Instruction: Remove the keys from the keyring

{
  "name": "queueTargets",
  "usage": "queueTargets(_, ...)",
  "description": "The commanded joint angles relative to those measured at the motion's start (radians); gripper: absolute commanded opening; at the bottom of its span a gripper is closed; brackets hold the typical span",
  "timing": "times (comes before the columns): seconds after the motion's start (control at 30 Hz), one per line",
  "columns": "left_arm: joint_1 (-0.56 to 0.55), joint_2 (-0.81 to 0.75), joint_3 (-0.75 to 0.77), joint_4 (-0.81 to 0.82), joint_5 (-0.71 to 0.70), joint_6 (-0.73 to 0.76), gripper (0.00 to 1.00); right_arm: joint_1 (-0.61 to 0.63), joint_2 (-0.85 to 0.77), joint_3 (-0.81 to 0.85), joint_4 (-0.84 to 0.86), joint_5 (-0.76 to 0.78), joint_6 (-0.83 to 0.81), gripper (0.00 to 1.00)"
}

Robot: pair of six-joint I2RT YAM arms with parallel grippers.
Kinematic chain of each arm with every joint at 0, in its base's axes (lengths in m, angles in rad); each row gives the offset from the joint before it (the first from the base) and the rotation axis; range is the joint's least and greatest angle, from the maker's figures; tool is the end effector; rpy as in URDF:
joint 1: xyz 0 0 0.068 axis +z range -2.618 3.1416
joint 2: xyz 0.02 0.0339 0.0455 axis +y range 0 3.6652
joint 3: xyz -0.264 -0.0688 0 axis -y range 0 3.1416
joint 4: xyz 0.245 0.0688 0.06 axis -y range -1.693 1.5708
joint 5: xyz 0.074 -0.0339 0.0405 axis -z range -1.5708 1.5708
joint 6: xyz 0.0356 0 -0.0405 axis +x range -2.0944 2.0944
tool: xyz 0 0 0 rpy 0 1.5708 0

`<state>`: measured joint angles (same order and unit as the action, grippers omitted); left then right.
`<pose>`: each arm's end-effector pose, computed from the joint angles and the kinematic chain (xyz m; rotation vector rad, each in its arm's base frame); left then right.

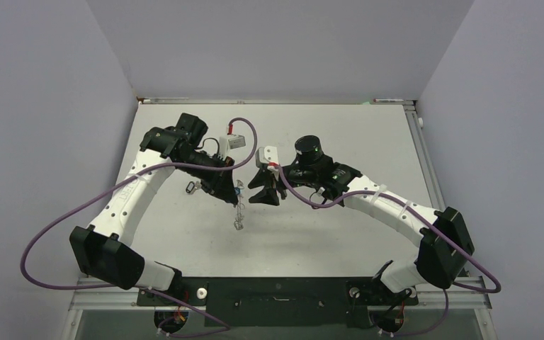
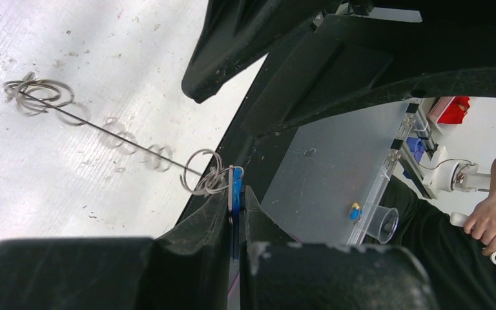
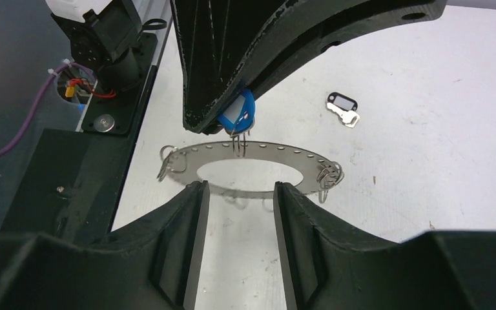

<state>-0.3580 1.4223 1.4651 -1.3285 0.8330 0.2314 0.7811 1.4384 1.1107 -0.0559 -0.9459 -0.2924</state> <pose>0.2256 -0.1125 0.3510 0.9375 2.5049 -1.2027 0.2100 0.2489 0.3176 -1.5143 1.2796 1.2363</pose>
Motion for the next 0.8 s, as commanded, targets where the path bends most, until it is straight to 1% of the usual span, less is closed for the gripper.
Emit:
queueTargets(0.0, 0.005, -0.005, 0.047, -0.018, 0.038, 0.040, 0.00, 0.010, -0.024, 0.037, 0.023, 0.006, -0.035, 0.43)
queueTargets(0.23, 0.005, 0.002, 0.045, -0.006, 0.060, 0.024, 0.00, 0.027, -0.012, 0.036, 0.081, 0.026, -0.012, 0.43)
queueTargets(0.5, 0.005, 0.000, 0.038, 0.003, 0.066, 0.015, 0.00, 0.060, 0.011, 0.052, 0.083, 0.038, -0.016, 0.40)
queueTargets(0.57, 0.005, 0.001, 0.040, 0.002, 0.066, 0.016, 0.00, 0.069, 0.019, 0.059, 0.086, 0.042, -0.016, 0.38)
queueTargets(0.77, 0.005, -0.008, 0.033, -0.005, 0.064, 0.020, 0.00, 0.082, 0.031, 0.065, 0.087, 0.048, -0.024, 0.27)
